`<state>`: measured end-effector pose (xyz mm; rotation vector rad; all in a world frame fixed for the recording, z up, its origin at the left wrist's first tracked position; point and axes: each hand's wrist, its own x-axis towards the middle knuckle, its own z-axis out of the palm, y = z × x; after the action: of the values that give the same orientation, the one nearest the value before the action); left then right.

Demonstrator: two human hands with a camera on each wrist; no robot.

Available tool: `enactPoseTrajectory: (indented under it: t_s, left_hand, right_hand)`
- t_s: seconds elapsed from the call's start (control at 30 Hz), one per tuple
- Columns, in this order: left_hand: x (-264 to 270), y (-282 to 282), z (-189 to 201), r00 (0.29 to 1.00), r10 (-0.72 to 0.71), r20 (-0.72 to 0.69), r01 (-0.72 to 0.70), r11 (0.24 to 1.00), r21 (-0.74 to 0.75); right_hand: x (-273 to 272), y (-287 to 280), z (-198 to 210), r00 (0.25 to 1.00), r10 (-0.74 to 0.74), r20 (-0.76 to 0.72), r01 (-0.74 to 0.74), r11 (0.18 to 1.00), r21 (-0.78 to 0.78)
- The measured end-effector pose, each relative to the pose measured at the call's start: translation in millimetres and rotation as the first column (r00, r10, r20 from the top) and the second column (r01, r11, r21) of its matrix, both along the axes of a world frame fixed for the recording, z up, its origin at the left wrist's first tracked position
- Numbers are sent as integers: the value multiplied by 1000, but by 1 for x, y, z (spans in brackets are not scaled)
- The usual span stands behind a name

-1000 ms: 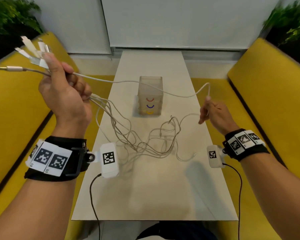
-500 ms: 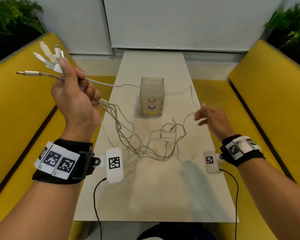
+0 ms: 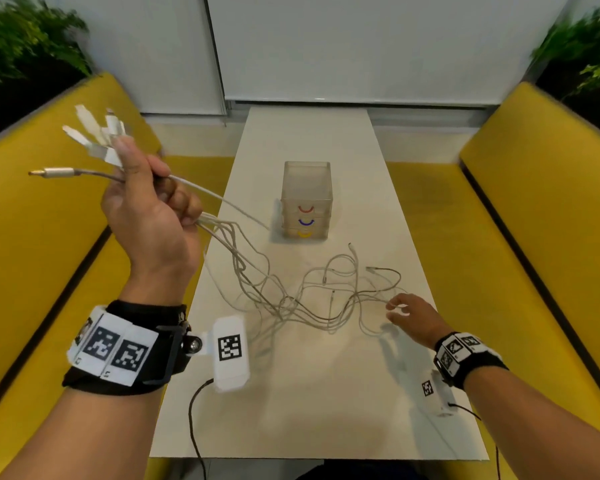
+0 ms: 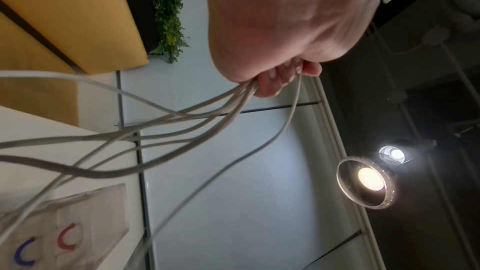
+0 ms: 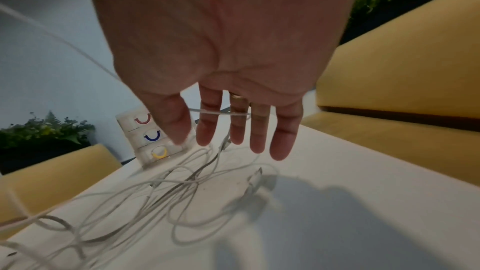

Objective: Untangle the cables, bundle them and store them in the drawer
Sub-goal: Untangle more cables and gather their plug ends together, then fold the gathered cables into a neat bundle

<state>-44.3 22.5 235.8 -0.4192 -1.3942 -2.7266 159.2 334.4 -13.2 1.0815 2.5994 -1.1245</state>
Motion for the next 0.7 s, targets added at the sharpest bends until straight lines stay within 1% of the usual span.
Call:
enactPoseTrajectory:
  t_s: [0.07, 0.17, 0.2, 0.27, 0.33, 0.37, 0.4, 0.43, 0.47, 0.53, 0.57, 0.6, 0.7]
  left_hand:
    - [2, 6, -8, 999, -29, 20, 30, 999, -38]
    - [7, 19, -20, 996, -69, 50, 74, 992, -98]
    - [9, 24, -24, 995, -81, 57, 87, 990, -111]
    - [11, 35, -32, 992, -111, 61, 118, 984, -135]
    - [13, 48, -40, 986, -150, 69, 159, 973, -165]
    - [15, 54, -45, 982, -170, 81, 182, 966, -182]
    - [17, 60, -50, 978, -188, 93, 203, 959, -199]
    - [18, 66, -55, 974, -205, 102, 222, 951, -214]
    - [20, 72, -60, 970, -219, 110, 239, 944, -227]
    - [25, 81, -69, 959, -251, 130, 277, 927, -253]
    - [28, 84, -73, 954, -268, 136, 295, 919, -262]
    - [31, 86, -77, 949, -285, 137, 312, 913, -264]
    - [38, 91, -82, 940, -305, 152, 336, 906, -259]
  right_hand:
    - [-4, -7, 4, 997, -15, -73, 15, 1000, -7]
    - [-17, -20, 22, 984, -53, -172, 49, 998, -26]
    - [-23, -25, 29, 979, -56, -197, 56, 998, -5]
    - [-34, -37, 50, 984, -56, -168, 77, 990, 120]
    - [-46, -50, 75, 992, -52, -116, 82, 959, 271]
    - [-52, -57, 88, 992, -43, -122, 78, 951, 299]
    - [-59, -64, 99, 986, -30, -161, 77, 951, 298]
    - [-65, -71, 110, 972, -24, -234, 84, 964, 251]
    - [-70, -78, 121, 939, -34, -341, 93, 983, 158]
    - [-78, -93, 142, 835, -98, -541, 62, 994, -86]
    - [-80, -100, 153, 790, -117, -602, 11, 984, -177]
    - [-82, -107, 162, 762, -112, -637, -63, 967, -245]
    - [-88, -124, 173, 719, -49, -693, -311, 870, -384]
